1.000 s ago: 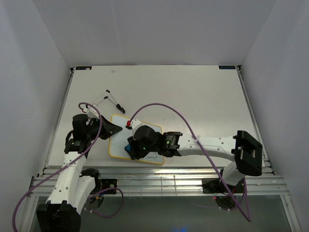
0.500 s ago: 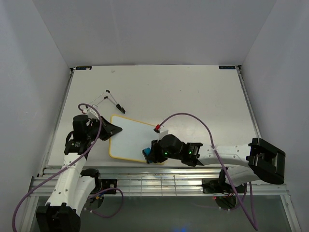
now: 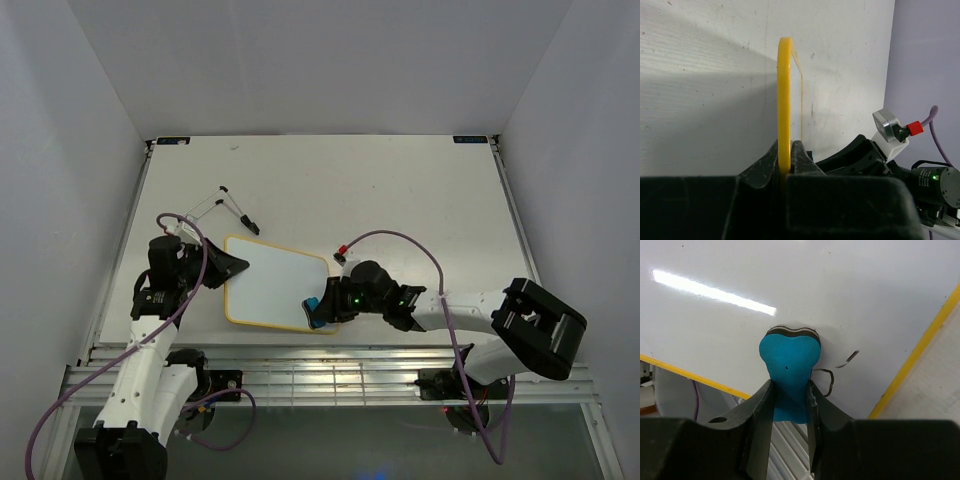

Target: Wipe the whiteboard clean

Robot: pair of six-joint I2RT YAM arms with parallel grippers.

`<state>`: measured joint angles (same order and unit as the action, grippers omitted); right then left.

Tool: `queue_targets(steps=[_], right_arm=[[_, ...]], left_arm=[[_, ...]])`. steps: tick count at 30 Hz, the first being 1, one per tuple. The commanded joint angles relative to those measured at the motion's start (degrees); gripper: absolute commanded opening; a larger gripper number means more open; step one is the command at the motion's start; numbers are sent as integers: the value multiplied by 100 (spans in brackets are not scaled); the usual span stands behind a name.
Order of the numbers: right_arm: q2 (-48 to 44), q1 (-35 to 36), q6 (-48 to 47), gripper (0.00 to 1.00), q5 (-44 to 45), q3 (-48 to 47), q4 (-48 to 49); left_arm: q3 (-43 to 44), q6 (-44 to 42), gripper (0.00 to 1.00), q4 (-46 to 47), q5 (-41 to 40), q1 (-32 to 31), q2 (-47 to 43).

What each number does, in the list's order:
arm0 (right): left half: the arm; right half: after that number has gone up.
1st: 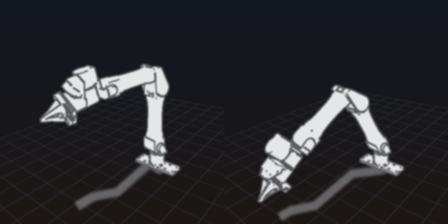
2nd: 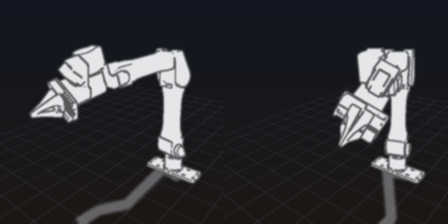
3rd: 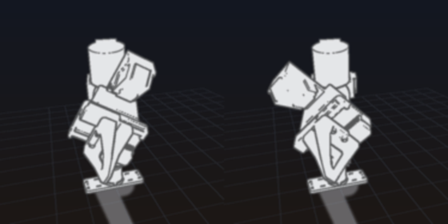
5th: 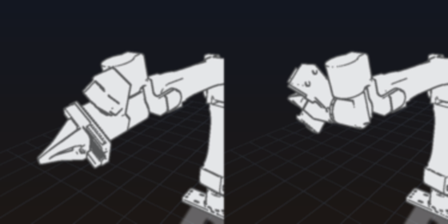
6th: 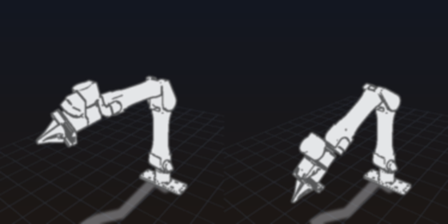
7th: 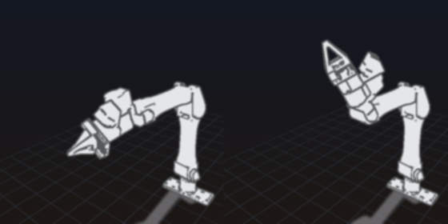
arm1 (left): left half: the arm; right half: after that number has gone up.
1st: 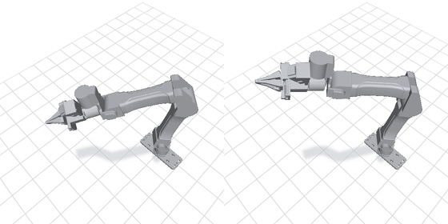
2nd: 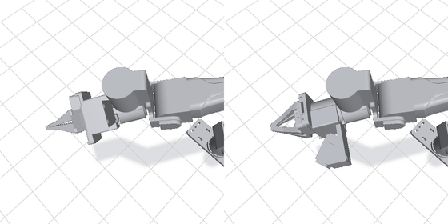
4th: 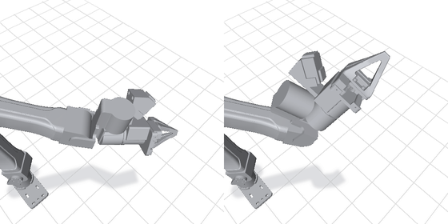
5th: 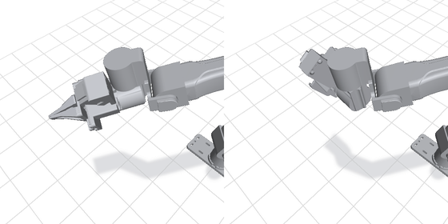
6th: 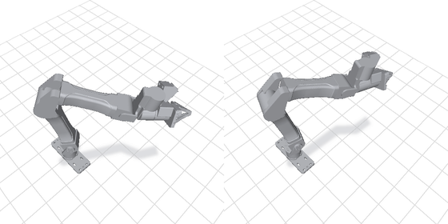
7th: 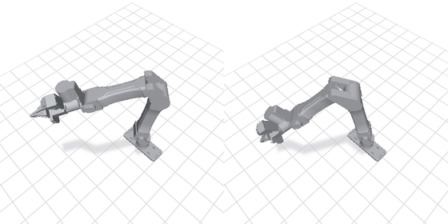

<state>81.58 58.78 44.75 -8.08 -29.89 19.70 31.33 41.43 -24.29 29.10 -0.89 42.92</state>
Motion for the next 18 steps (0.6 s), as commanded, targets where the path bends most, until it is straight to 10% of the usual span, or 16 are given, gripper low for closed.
queue_targets(steps=[1, 18], right_arm=[[719, -217, -485, 8, 465, 781, -1646], [403, -597, -1223, 8, -827, -207, -1681]], left_arm=[[84, -601, 0, 100, -889, -96, 6], [40, -610, 0, 188, -722, -96, 182]])
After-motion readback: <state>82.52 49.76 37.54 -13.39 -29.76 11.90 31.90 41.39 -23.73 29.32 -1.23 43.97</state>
